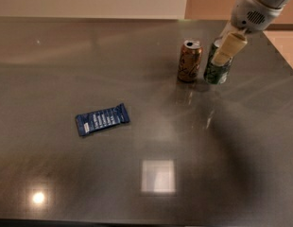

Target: Move green can near orange can

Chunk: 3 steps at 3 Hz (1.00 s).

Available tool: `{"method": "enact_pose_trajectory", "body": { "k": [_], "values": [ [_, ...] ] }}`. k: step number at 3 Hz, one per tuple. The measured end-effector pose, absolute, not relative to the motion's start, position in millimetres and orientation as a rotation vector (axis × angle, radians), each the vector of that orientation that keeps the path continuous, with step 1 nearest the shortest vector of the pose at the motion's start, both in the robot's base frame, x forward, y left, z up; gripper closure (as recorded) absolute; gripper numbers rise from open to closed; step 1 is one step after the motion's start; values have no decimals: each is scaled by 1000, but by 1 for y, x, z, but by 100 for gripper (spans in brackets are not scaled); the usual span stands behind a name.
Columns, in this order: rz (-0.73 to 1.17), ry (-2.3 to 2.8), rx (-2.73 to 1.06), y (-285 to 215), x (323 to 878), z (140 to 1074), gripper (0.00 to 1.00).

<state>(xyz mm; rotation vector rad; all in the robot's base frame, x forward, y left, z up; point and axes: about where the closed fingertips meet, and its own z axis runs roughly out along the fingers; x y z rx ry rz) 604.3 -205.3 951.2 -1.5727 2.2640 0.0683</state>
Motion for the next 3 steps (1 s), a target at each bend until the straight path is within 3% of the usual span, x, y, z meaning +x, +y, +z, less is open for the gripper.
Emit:
{"method": "enact_pose_trajectory", "body": {
  "k": [1, 3],
  "values": [
    [90, 2297, -1548, -216, 621, 938, 87],
    [183, 2273, -1561, -222, 636, 912, 39]
  ]
}}
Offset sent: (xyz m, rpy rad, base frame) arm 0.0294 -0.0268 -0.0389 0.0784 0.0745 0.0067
